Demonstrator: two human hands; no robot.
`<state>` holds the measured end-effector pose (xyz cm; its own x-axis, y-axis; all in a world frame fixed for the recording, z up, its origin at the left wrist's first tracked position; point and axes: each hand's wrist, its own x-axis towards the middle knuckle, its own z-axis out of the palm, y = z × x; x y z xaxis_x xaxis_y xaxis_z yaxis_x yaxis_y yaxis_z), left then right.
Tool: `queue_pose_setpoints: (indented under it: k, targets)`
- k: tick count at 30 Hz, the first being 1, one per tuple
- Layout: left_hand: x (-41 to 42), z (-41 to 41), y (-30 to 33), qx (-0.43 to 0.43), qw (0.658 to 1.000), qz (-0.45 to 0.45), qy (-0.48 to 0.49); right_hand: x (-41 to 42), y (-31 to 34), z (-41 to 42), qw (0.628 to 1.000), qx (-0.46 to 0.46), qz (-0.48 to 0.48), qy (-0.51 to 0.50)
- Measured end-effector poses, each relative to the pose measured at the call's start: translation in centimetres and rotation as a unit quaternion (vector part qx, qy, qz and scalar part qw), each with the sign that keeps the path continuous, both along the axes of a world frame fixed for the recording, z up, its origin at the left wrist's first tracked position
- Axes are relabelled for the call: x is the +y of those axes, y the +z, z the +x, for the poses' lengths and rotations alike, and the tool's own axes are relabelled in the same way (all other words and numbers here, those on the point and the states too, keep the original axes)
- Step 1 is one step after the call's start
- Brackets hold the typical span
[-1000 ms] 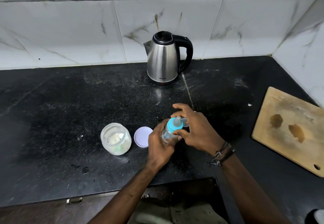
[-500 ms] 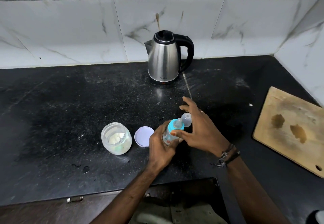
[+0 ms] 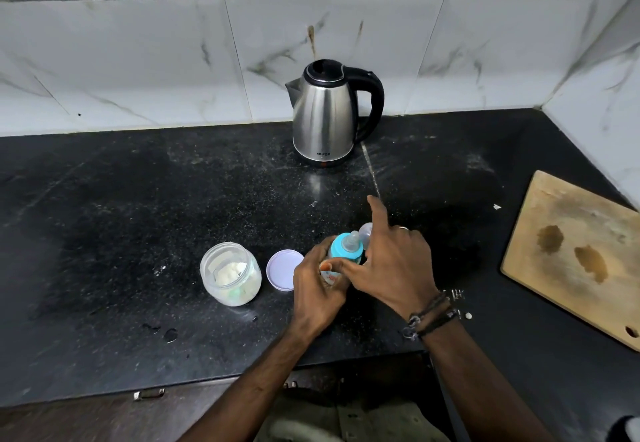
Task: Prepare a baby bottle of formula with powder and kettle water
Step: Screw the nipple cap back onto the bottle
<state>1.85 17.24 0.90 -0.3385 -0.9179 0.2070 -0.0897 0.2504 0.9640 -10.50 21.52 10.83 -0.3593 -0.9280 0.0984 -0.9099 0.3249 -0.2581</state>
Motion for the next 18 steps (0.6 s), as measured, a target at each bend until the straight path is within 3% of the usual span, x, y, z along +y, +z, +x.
queue_pose_setpoints:
  k: [2,5,7,11,15,18]
  targets:
    - [-0.1,0.1,0.1,-0.002,1.000,-0.003,0.002,0.0,-0.3,-0.6,0.999,-0.040,0.015,0.009]
    - [-0.3,0.1,-0.5,-0.008,1.000,0.011,-0.001,-0.1,-0.7,-1.6,0.966,-0.244,0.031,0.076]
    - [-0.3,0.2,-0.6,-0.013,1.000,0.011,-0.001,-0.1,-0.9,-1.6,0.949,-0.294,0.035,0.113]
    - [-0.3,-0.1,0.1,0.001,1.000,0.012,-0.002,-0.1,-1.1,-0.7,0.962,-0.251,-0.015,0.105]
    - [-0.3,0.1,-0.2,0.003,1.000,0.014,-0.002,-0.2,-0.6,0.4,0.996,-0.078,-0.034,0.042]
    - [-0.3,0.4,-0.4,0.001,1.000,0.019,-0.004,-0.2,-0.7,0.6,0.999,-0.022,-0.038,-0.011]
